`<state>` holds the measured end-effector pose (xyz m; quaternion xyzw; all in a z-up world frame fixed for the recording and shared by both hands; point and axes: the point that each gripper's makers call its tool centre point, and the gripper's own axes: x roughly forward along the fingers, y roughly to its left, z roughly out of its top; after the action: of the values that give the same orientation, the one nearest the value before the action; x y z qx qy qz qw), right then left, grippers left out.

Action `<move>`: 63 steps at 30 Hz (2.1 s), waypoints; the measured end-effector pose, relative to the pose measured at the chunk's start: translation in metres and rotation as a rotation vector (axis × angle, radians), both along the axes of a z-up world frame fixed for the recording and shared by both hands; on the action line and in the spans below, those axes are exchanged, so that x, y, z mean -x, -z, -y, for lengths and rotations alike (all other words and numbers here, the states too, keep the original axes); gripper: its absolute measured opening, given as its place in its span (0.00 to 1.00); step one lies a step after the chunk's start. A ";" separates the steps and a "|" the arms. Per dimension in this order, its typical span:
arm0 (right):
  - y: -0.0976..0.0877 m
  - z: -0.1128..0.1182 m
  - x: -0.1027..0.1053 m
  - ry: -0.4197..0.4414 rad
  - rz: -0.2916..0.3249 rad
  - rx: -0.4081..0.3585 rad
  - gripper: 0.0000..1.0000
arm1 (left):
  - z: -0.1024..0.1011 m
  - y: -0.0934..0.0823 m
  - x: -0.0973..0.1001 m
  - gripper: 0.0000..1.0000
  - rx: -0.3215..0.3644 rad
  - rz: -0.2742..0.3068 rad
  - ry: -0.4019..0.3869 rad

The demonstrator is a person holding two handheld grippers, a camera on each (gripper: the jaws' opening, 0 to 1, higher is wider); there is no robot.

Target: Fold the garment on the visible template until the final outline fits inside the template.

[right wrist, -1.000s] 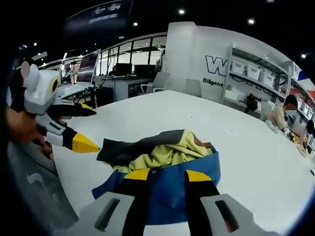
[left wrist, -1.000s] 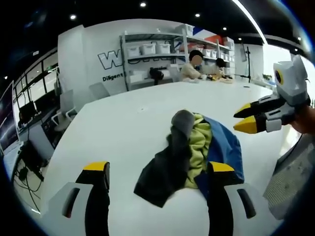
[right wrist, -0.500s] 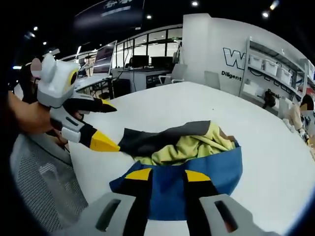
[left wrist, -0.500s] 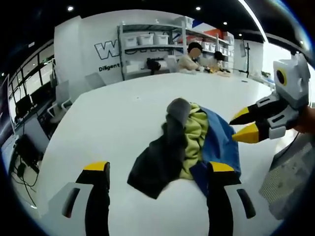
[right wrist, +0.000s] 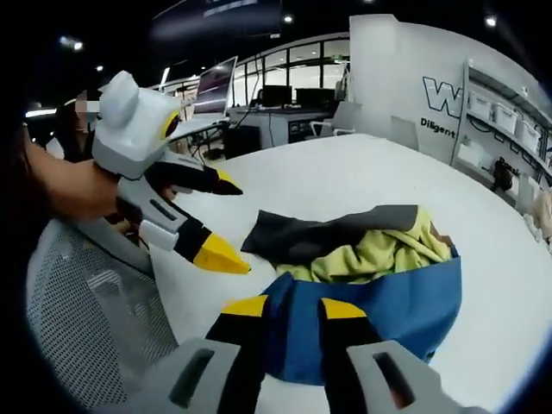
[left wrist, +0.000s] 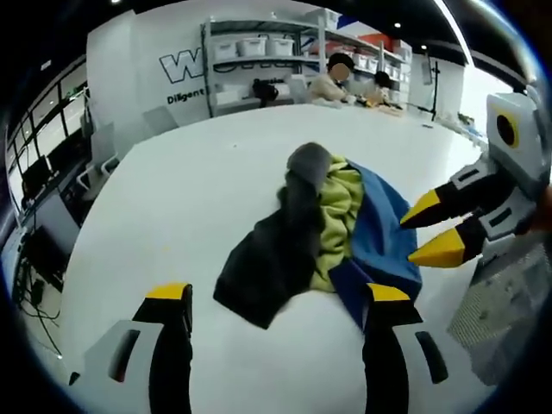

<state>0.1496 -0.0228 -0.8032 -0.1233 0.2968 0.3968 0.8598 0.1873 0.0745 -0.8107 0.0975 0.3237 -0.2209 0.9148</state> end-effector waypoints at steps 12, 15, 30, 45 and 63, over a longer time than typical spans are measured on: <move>0.022 -0.031 0.031 -0.172 -0.087 0.044 0.18 | 0.000 0.009 0.005 0.76 0.002 -0.056 0.002; 0.025 -0.037 0.037 -0.207 -0.100 0.049 0.18 | 0.000 0.011 0.007 0.76 0.001 -0.067 0.006; 0.057 -0.045 0.035 -0.294 -0.104 0.156 0.16 | 0.002 0.016 0.010 0.76 -0.010 -0.086 0.017; 0.052 -0.034 0.036 -0.308 -0.085 0.200 0.13 | 0.000 0.015 0.009 0.75 -0.006 -0.086 0.009; 0.048 -0.030 0.028 -0.299 -0.052 0.226 0.00 | 0.000 0.014 0.009 0.75 -0.001 -0.085 0.010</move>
<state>0.1212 0.0076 -0.8509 -0.2517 0.3399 0.4871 0.7641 0.1787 0.0741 -0.8244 0.0902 0.3617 -0.2293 0.8991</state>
